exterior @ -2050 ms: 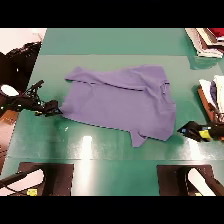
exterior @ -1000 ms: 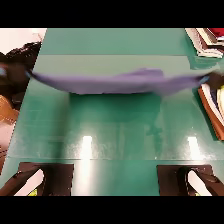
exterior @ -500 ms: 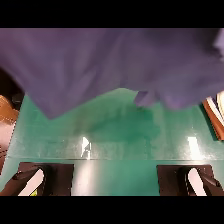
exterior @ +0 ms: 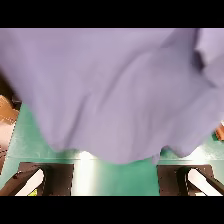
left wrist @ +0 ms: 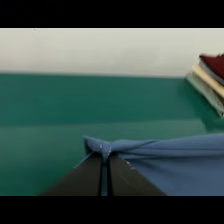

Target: Fold the shirts.

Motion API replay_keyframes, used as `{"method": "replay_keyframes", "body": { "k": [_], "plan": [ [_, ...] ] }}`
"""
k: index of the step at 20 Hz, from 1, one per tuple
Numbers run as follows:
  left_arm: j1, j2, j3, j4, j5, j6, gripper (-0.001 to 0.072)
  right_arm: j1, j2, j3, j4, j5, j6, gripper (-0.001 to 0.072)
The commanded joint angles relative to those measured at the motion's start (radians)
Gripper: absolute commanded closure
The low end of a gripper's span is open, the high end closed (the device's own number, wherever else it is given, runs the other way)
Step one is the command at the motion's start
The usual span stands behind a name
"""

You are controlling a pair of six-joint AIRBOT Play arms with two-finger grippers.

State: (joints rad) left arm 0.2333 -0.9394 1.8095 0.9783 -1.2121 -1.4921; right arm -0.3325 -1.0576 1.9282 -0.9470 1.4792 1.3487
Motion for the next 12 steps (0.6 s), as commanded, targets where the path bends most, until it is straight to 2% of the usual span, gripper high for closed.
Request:
{"method": "replay_keyframes", "body": {
  "k": [1,4,6,8,12],
  "plan": [
    [0.001,-0.121,-0.249,0.003,-0.061,0.009,0.0681,0.143,-0.164,-0.153,-0.106,0.073,0.034,0.0697],
    [-0.016,-0.301,-0.324,0.009,-0.052,0.013,0.0681,0.226,-0.322,-0.270,-0.153,0.039,0.050,0.0697],
    [-0.056,-0.435,-0.325,0.008,0.010,0.065,0.0681,0.257,-0.420,-0.299,-0.153,-0.034,0.050,0.0697],
    [-0.107,-0.536,-0.325,0.008,0.156,0.138,0.0681,0.277,-0.512,-0.300,-0.151,-0.170,0.050,0.0697],
    [-0.164,-0.644,-0.315,0.001,0.449,0.140,0.0680,0.266,-0.613,-0.297,-0.072,-0.423,0.048,0.0697]
  ]
}}
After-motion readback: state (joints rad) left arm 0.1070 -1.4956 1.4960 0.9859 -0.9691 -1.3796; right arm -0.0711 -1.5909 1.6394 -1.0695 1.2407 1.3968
